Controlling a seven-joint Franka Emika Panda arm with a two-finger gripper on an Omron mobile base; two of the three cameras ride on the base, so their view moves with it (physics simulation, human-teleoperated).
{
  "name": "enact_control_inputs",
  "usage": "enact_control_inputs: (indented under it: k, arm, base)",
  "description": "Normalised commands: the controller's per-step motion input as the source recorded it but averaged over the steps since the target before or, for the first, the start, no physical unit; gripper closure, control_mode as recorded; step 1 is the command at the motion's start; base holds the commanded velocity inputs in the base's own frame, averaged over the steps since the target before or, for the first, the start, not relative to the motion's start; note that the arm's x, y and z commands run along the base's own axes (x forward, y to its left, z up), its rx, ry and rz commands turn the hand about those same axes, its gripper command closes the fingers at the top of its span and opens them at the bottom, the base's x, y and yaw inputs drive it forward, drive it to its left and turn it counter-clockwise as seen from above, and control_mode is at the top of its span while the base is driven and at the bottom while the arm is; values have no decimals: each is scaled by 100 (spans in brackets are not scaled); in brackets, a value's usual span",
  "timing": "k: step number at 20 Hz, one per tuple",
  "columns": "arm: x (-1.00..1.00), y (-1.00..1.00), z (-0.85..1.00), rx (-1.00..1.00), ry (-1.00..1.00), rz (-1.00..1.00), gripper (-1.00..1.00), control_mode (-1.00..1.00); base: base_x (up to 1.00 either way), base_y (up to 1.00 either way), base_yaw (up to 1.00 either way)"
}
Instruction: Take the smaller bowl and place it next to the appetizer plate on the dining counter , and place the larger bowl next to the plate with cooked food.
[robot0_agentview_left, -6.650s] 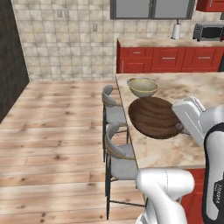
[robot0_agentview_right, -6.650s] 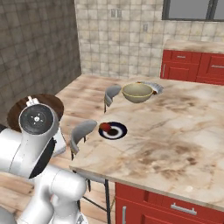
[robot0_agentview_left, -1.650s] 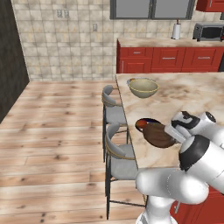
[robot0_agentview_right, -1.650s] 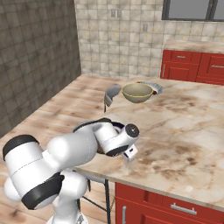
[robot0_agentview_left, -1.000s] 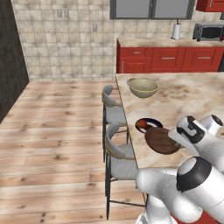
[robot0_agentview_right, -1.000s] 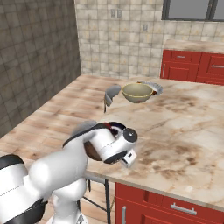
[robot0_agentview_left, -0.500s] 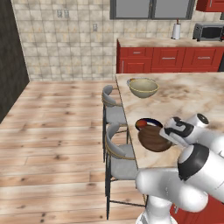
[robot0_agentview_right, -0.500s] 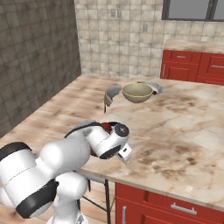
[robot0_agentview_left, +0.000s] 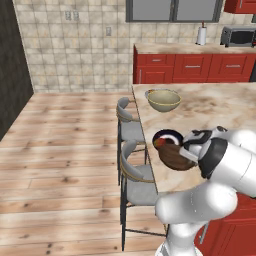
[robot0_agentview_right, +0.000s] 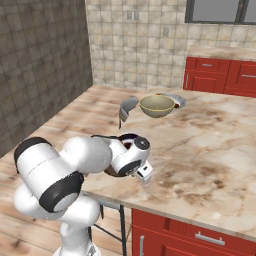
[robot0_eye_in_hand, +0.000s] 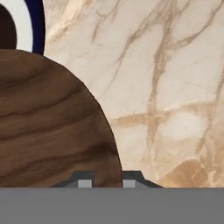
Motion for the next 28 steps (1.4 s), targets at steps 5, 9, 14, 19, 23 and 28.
enact_control_inputs:
  k: [5, 9, 14, 19, 23, 28]
  arm:
    - [-9, 0, -3, 0, 1, 0, -100, -100]
    - [-39, -7, 6, 0, -13, 0, -100, -100]
    - [-27, -1, 43, 3, -44, 0, -100, -100]
    - [-60, -8, 93, 1, -30, 9, -100, -100]
    - [-11, 36, 100, -21, 2, 23, -100, -100]
    - [-18, 67, 100, -42, 19, 19, -100, -100]
  base:
    - [0, 0, 0]
    - [0, 0, 0]
    - [0, 0, 0]
    - [0, 0, 0]
    - [0, 0, 0]
    - [0, 0, 0]
